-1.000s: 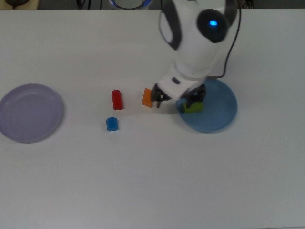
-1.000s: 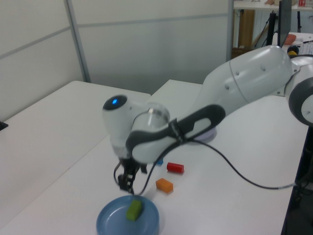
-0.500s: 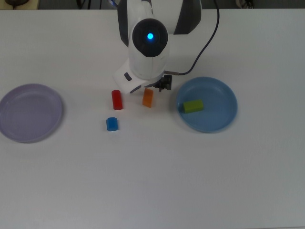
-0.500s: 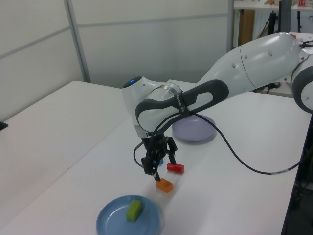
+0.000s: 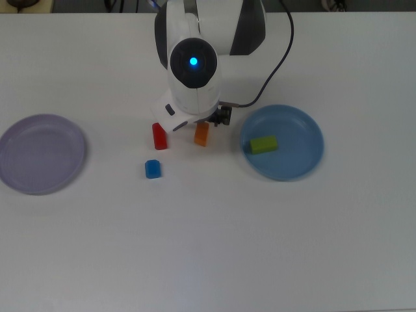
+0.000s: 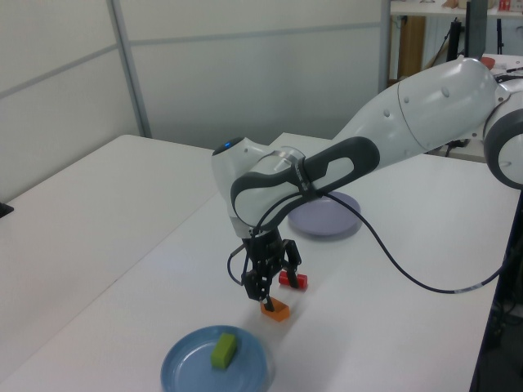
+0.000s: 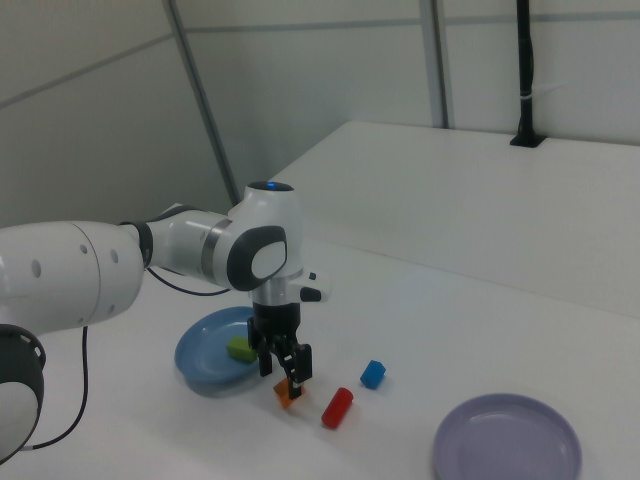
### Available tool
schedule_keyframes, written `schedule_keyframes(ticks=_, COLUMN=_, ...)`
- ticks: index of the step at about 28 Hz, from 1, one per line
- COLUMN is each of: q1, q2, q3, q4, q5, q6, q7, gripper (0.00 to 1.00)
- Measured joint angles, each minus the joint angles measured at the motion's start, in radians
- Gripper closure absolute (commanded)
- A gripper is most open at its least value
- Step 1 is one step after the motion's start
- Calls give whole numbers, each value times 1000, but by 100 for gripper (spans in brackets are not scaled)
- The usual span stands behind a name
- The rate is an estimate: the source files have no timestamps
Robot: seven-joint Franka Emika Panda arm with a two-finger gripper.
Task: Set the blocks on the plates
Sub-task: 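Move the gripper to the orange block and grasp it, then place the orange block on the light blue plate beside the green block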
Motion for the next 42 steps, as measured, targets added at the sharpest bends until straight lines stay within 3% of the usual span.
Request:
schedule_keyframes(ticks=4, q1=0, q2=5, q3=0, q4=-31, q5=0, q6=69, q7=1, gripper=18)
schedule_keyframes(ticks=6, q1=0, q2=7, q3=0, q4=-40, q5=0, q6=82, q7=1, gripper=32)
schedule_keyframes(ticks=7, q1=0, q2=9, q3=0, q4=-43, q5=0, q6=84, q7=1, gripper=47)
schedule_keyframes(ticks=12, q1=0, q2=18, q3=0, q4=-46, q5=0, q6=111, q7=1, gripper=77)
schedule_keyframes(ticks=17, q1=0, q2=20, q3=0, q4=-46, q5=18, q6=120, q7=1, gripper=90)
schedule_keyframes(ticks=18, q1=0, q2=20, q3=0, q4=-46, q5=22, q6=120, q7=1, gripper=99)
schedule_keyframes(ticks=26, q1=0, q2=13, q3=0, q4=-38, q5=26, q6=120, q7=4, gripper=100)
schedule_keyframes(ticks=34, q1=14, q2=-76, q3=23, q4=-15, q5=27, q6=67, q7=1, gripper=100)
schedule_keyframes(ticks=39, q1=102, q2=-85, q3=42, q4=-15, q5=23, q6=66, q7=1, gripper=100)
schedule_keyframes(ticks=42, q1=169, q2=-64, q3=43, q4=-15, q5=-23, q6=74, q7=3, gripper=100)
